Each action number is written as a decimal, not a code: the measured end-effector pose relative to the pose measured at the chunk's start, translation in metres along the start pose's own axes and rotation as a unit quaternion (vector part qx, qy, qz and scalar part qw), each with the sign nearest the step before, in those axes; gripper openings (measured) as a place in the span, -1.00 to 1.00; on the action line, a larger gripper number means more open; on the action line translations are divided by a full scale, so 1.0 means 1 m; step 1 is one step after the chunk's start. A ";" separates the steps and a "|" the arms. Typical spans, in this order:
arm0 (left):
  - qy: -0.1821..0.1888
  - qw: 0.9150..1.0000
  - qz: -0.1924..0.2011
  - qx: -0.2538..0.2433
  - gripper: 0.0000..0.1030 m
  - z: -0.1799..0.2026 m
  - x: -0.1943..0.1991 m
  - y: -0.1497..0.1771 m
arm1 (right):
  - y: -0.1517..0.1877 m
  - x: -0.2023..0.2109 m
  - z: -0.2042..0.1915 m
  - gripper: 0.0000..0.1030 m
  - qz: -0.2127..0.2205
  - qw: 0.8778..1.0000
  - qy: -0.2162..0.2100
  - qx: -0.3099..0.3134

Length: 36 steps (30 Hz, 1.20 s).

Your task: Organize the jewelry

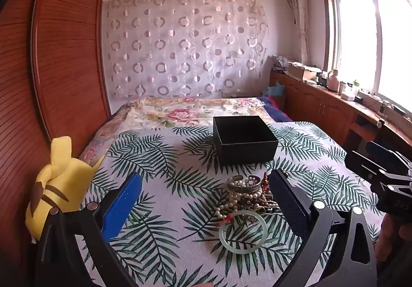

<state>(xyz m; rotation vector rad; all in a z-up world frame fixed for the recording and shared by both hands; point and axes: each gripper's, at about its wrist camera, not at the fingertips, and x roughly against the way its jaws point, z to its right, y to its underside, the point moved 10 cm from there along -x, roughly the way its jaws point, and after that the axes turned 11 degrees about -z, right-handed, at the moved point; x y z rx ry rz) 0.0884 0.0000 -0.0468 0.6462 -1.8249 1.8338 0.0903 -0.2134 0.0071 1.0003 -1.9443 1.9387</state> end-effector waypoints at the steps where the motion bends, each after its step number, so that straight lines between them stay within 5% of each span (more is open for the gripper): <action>1: -0.001 1.000 0.002 -0.001 0.86 0.000 0.000 0.000 | 0.001 -0.001 0.000 0.97 -0.005 1.000 0.001 0.000; 36: 0.000 1.000 0.012 -0.002 0.86 0.002 0.011 -0.009 | 0.001 0.001 0.000 0.97 -0.001 1.000 0.000 0.001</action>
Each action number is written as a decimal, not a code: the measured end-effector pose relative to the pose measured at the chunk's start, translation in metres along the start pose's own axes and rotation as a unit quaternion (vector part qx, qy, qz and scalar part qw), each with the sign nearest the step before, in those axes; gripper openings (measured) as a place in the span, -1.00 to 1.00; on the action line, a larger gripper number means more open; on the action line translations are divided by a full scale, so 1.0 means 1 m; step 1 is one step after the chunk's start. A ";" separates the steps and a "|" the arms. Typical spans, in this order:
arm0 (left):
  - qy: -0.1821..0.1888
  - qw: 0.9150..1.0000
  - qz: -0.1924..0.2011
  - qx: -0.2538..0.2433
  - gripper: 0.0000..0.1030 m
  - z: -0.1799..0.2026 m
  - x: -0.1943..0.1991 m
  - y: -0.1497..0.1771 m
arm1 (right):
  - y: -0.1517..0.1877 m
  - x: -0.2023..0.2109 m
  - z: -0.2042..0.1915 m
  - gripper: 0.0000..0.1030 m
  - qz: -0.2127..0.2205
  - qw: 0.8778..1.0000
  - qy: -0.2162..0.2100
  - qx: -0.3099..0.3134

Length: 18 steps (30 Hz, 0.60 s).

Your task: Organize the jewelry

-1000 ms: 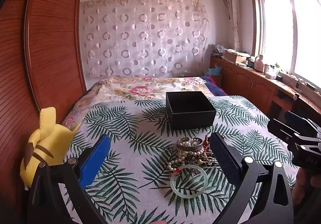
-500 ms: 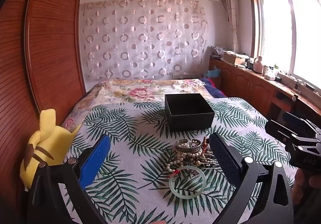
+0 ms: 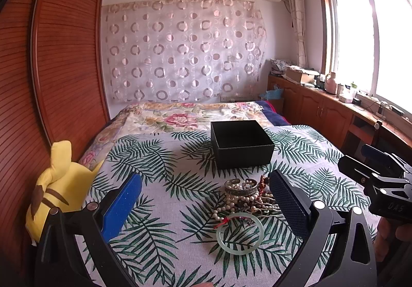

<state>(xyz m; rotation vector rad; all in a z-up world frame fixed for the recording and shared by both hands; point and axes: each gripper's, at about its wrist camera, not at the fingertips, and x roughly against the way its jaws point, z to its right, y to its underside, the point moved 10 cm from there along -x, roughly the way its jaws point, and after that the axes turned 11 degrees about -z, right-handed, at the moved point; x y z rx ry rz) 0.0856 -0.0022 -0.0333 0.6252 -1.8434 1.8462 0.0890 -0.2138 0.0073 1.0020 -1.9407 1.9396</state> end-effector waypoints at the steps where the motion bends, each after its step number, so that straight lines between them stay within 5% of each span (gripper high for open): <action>1: 0.000 1.000 0.000 0.000 0.86 0.000 0.000 0.000 | 0.000 0.000 0.000 0.97 0.000 1.000 0.000 0.000; 18: 0.000 1.000 0.002 -0.001 0.86 0.001 0.005 -0.002 | 0.000 0.001 0.000 0.97 0.000 1.000 0.000 0.000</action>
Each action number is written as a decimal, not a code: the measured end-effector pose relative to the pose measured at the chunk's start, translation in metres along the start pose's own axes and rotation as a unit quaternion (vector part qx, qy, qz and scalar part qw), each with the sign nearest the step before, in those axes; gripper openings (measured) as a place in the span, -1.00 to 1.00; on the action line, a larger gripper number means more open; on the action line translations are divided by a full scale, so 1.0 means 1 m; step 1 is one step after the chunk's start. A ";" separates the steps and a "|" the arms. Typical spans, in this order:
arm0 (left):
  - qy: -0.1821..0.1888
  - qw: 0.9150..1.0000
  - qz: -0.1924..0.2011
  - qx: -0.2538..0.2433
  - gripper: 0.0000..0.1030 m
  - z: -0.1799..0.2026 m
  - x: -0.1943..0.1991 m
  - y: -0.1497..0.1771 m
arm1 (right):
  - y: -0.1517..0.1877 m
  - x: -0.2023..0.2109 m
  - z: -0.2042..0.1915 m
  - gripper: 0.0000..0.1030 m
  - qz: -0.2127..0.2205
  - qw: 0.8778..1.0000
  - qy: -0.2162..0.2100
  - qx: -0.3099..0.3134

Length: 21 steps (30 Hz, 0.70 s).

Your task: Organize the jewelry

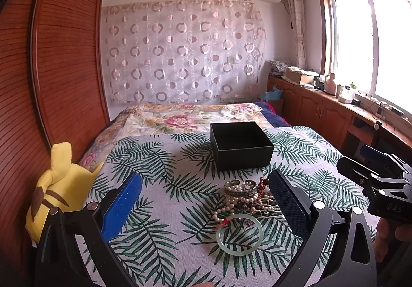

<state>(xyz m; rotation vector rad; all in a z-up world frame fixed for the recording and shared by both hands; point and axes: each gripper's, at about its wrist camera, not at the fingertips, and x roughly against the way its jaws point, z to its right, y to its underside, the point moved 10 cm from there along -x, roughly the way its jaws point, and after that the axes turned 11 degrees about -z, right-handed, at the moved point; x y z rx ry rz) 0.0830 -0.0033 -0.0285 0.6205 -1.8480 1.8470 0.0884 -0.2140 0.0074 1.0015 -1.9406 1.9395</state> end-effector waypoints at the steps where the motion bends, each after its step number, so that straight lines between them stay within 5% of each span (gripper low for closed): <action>1: 0.000 1.000 0.000 0.000 0.86 0.001 0.001 -0.001 | 0.000 0.000 0.000 0.97 0.000 1.000 0.000 0.000; 21: 0.000 1.000 0.001 0.000 0.86 0.001 0.002 -0.001 | -0.001 0.002 -0.001 0.97 0.000 1.000 0.000 0.000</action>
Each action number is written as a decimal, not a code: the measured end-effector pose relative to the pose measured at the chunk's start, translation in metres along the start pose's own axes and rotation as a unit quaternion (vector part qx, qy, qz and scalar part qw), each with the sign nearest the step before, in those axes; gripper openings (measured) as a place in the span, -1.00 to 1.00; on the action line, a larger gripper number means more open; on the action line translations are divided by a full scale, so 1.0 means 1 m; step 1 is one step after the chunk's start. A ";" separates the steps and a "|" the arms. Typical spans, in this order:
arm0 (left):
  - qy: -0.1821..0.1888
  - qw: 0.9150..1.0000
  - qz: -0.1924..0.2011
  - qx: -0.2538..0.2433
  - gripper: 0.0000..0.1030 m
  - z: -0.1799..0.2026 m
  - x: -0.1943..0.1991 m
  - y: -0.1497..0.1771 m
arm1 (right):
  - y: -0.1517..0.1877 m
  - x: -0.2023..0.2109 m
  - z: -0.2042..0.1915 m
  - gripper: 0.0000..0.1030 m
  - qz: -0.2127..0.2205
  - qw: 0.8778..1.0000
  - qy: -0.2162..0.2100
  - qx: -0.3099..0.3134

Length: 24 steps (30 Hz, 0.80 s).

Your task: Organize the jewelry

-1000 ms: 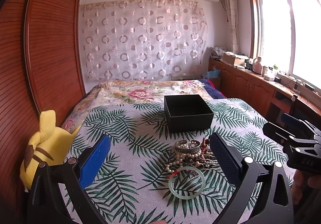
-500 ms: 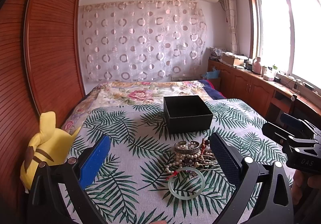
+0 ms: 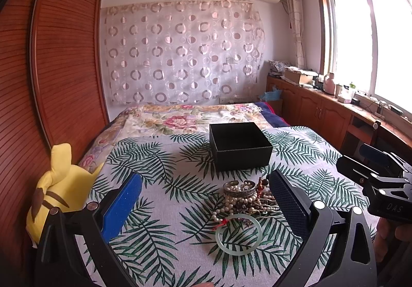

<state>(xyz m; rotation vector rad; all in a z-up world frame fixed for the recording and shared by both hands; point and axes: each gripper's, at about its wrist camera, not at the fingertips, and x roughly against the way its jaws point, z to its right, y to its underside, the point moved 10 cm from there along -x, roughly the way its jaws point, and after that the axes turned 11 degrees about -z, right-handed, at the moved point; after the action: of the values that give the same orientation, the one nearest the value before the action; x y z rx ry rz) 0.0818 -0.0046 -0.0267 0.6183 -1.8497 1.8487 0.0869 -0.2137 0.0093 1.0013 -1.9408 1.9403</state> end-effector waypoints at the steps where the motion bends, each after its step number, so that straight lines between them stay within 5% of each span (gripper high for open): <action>1: -0.001 1.000 0.001 0.000 0.86 0.000 -0.001 0.001 | 0.000 0.000 0.000 0.97 0.000 1.000 0.000 0.000; 24: 0.008 0.999 -0.033 -0.004 0.86 0.007 0.006 0.001 | 0.012 -0.011 -0.003 0.97 -0.019 1.000 -0.007 0.008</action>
<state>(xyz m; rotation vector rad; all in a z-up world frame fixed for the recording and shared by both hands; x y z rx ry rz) 0.0767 -0.0120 -0.0239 0.6522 -1.8026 1.7985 0.0868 -0.2092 -0.0066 1.0505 -1.9021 1.9364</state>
